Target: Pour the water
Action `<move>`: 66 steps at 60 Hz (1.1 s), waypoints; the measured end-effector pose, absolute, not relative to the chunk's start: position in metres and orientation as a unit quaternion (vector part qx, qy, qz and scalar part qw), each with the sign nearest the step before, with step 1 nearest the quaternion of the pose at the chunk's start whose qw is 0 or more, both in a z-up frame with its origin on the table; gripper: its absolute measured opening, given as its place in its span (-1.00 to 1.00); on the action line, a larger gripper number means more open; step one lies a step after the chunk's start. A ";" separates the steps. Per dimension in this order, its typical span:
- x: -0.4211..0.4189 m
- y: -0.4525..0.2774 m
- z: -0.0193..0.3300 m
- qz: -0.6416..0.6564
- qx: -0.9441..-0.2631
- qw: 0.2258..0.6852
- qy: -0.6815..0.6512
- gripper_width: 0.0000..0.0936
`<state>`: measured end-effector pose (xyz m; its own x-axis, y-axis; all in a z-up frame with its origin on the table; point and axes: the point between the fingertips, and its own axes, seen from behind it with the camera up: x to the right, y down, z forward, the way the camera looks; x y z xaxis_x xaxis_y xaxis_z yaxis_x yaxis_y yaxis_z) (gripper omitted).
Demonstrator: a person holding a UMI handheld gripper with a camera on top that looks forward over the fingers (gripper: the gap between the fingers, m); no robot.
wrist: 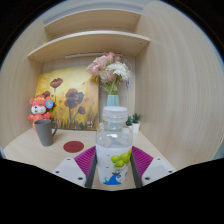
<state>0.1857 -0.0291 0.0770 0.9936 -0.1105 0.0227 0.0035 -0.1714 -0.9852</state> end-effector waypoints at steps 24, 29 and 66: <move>0.186 -0.021 0.076 -0.081 -0.758 0.647 0.026 -0.19; 0.185 -0.016 0.076 -0.091 -0.760 0.643 0.010 -0.20; 0.038 0.117 0.192 -0.537 -0.473 0.481 -0.506 -0.19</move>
